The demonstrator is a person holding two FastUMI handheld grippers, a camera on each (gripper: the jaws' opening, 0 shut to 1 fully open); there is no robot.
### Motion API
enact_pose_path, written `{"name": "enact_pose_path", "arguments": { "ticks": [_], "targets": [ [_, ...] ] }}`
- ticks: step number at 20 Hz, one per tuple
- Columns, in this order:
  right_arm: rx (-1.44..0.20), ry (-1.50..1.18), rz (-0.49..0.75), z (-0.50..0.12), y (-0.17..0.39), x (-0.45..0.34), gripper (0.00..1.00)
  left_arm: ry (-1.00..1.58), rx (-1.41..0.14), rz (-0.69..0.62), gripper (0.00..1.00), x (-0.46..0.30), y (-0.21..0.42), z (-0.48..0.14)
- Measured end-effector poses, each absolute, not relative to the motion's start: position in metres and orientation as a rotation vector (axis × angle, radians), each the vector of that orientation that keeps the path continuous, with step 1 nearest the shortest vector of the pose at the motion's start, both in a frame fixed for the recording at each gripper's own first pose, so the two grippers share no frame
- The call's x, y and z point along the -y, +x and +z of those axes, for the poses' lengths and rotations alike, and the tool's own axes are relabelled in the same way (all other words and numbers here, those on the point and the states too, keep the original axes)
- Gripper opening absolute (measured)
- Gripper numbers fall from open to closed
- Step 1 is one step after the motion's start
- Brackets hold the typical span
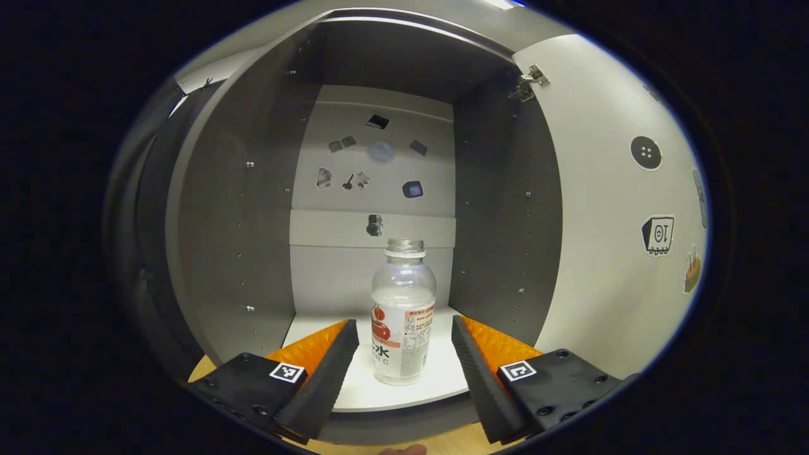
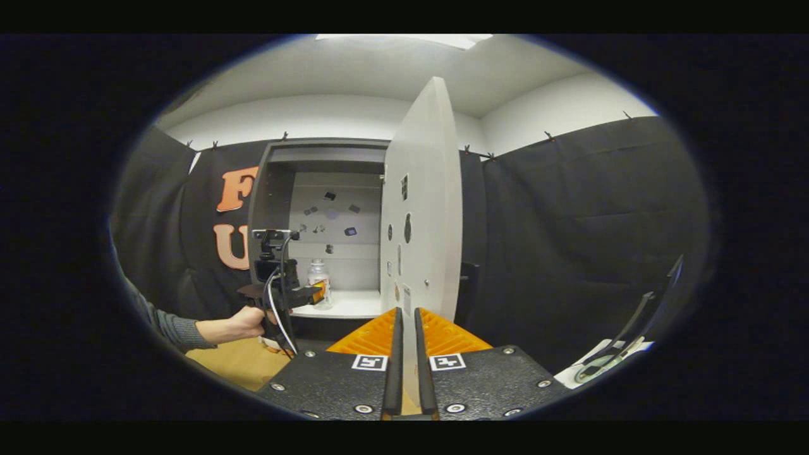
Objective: Open the cabinet door with the right hand, grasp the bottle in the cabinet with the left hand and place it on the coaster, then close the cabinet door with the right hand.
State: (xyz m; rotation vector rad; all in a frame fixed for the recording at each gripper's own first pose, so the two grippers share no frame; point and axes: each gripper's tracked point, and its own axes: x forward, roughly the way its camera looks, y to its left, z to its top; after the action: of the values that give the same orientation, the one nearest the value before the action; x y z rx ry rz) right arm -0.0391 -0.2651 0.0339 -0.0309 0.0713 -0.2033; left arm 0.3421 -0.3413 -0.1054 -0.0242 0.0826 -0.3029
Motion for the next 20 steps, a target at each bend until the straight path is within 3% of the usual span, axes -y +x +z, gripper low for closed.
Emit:
{"name": "enact_pose_path", "arguments": {
  "ticks": [1,4,6,7,9,13,15,20],
  "targets": [
    [-0.071,-0.021,-0.193,0.035,-0.034,0.261,0.06,-0.021,-0.079,-0.303,0.99,0.343,0.348,-0.106],
    [-0.041,0.037,-0.148,0.037,-0.018,0.246,0.14,-0.008,-0.081,-0.309,0.96,0.35,0.364,-0.112],
    [-0.045,0.053,-0.136,0.032,-0.01,0.243,0.1,0.005,-0.089,-0.315,0.96,0.356,0.374,-0.117],
    [-0.05,0.052,-0.135,0.028,-0.008,0.242,0.14,0.014,-0.091,-0.309,0.96,0.357,0.379,-0.119],
    [-0.062,0.053,-0.125,0.025,-0.002,0.237,0.06,0.02,-0.093,-0.309,0.96,0.36,0.387,-0.123],
    [-0.081,0.065,-0.118,0.016,0.005,0.234,0.06,0.02,-0.109,-0.307,0.96,0.36,0.395,-0.13],
    [-0.09,0.072,-0.108,0.012,0.006,0.231,0.06,0.016,-0.111,-0.309,0.86,0.357,0.393,-0.13],
    [-0.106,0.094,-0.08,0.003,0.002,0.227,0.06,0.036,-0.062,-0.288,0.84,0.334,0.359,-0.109]
  ]
}}
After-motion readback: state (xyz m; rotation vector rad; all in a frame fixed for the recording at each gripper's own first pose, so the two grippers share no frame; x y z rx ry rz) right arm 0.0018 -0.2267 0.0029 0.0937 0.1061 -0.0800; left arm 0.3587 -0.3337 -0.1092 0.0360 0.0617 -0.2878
